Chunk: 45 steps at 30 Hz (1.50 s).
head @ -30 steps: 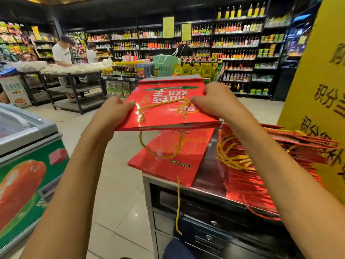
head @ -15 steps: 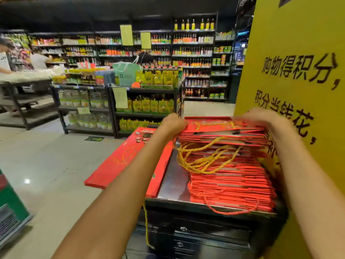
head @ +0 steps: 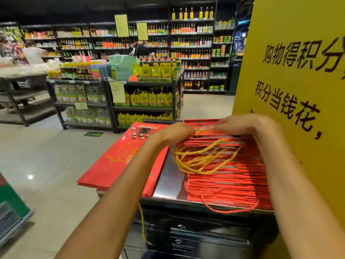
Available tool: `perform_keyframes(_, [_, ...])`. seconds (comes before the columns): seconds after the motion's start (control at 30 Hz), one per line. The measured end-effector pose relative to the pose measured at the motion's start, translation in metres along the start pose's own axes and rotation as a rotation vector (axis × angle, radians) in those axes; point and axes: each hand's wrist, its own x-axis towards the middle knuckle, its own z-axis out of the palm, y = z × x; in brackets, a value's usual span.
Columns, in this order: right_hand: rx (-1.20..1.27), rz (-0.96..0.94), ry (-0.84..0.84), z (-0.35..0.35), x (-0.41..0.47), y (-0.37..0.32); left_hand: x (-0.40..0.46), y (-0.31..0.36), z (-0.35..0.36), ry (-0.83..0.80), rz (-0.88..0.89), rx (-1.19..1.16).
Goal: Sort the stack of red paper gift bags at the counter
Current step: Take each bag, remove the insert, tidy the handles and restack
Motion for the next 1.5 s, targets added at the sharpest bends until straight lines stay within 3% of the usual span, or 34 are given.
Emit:
perform_keyframes(0.23, [0.191,-0.031,0.018,0.071,0.003,0.025,-0.002,-0.036,0.044,-0.008,-0.013,0.083])
perform_keyframes(0.4, [0.13,-0.032,0.052,0.058,-0.003,0.019,-0.001,-0.031,0.038,0.052,0.022,0.033])
perform_keyframes(0.5, [0.049,-0.057,0.194,0.042,-0.007,0.011,-0.005,-0.023,0.028,0.169,0.087,-0.118])
perform_keyframes(0.7, [-0.015,-0.329,0.673,0.02,-0.022,-0.019,-0.028,-0.038,-0.004,0.343,0.123,-0.362])
perform_keyframes(0.77, [-0.031,-0.48,0.72,0.025,-0.027,-0.043,-0.042,-0.058,-0.014,0.386,0.083,-0.285])
perform_keyframes(0.83, [-0.081,-0.655,0.729,0.038,-0.028,-0.07,-0.061,-0.085,-0.022,0.398,0.022,-0.057])
perform_keyframes(1.0, [-0.153,-0.953,0.597,0.094,-0.012,-0.129,-0.11,-0.162,-0.023,0.254,-0.254,0.446])
perform_keyframes(1.17, [-0.177,-0.89,0.124,0.147,0.007,-0.158,-0.142,-0.194,-0.003,0.307,-0.192,0.439])
perform_keyframes(1.3, [-0.097,-0.887,-0.14,0.17,0.011,-0.151,-0.154,-0.201,0.004,0.4,-0.235,0.393])
perform_keyframes(1.4, [-0.036,-0.904,-0.208,0.177,0.007,-0.144,-0.162,-0.208,0.005,0.464,-0.245,0.381])
perform_keyframes(1.5, [-0.116,-0.935,-0.077,0.19,0.003,-0.141,-0.171,-0.204,0.006,0.505,-0.188,0.346])
